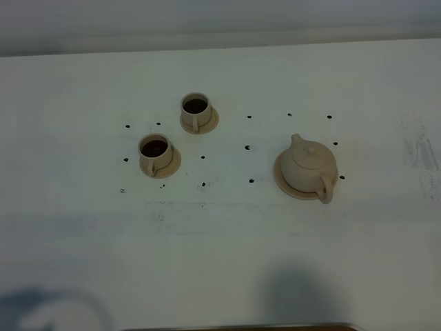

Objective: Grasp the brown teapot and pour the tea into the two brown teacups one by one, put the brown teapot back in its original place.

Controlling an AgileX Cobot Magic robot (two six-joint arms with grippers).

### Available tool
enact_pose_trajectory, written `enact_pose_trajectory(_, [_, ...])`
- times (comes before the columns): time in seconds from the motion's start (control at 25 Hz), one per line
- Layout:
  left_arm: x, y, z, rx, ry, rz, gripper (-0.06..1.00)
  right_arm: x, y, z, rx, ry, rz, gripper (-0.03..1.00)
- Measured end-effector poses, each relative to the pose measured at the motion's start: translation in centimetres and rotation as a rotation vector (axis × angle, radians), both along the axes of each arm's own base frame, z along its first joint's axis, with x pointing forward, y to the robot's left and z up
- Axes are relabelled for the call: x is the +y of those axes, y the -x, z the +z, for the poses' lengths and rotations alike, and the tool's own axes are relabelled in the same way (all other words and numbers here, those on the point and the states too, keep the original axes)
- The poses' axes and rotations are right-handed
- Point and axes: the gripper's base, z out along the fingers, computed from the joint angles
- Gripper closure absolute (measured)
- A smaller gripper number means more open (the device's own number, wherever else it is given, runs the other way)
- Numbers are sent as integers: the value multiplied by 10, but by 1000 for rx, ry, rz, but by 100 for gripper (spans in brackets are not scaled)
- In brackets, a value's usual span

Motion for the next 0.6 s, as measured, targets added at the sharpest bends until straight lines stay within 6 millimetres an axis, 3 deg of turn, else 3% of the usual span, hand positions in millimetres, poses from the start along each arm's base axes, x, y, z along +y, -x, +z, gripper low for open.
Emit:
enact_pose_trajectory(0.36, [0,0,0,0,0,0,63,5,25,-50,-12,-8,109,95])
enact_pose_trajectory(0.6, [0,0,0,0,0,0,63,10,39,-50,-99,16,215,95])
